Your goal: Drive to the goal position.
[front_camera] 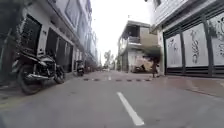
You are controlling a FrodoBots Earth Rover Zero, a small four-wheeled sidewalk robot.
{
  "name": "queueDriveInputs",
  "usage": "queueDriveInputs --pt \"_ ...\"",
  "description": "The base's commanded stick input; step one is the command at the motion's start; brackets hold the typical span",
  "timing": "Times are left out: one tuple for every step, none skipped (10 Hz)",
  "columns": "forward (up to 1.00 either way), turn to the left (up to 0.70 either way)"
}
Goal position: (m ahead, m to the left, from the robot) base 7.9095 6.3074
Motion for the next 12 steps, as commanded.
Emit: queueDriveInputs --pt "1.00 0.06" --pt "1.00 0.06" --pt "1.00 0.06" --pt "1.00 0.06" --pt "1.00 0.06" --pt "1.00 0.06" --pt "1.00 0.06" --pt "1.00 0.06" --pt "1.00 0.06" --pt "1.00 0.06" --pt "1.00 0.06" --pt "1.00 0.06"
